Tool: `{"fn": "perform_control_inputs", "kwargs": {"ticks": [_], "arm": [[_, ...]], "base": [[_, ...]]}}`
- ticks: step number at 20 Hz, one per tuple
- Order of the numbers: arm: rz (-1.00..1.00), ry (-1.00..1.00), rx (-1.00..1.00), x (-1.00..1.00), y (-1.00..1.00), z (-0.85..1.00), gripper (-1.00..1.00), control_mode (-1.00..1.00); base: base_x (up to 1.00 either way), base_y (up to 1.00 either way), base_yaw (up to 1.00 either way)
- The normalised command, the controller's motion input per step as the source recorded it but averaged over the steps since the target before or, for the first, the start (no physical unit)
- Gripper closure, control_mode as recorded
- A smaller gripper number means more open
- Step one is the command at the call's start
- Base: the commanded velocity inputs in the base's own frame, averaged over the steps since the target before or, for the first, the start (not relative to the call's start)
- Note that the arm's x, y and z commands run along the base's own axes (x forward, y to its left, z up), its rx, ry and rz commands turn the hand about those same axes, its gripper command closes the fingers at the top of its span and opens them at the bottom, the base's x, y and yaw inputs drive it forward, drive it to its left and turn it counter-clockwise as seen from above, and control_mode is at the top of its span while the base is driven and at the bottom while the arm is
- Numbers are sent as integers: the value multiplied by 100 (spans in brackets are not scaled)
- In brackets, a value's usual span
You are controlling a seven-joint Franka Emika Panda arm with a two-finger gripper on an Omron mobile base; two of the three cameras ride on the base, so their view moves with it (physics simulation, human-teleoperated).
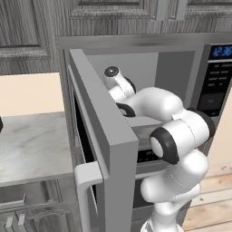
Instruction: Pick the cup of tea, navigate to the dining table, and place it on the saucer.
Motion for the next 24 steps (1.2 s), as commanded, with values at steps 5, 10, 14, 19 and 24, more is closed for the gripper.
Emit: {"fn": "perform_control_inputs", "kwargs": {"ticks": [5,10,14,19,24], "arm": [[-9,0,-1,20,0,0,-100,-100],[-6,0,-1,21,0,0,-100,-100],[-4,0,0,16,0,-1,-100,-100],[-8,0,0,6,0,-13,-100,-100],[-12,0,0,-4,-2,-14,-100,-100]], "base": [[0,0,0],[0,0,0],[0,0,0],[0,0,0],[0,0,0]]}}
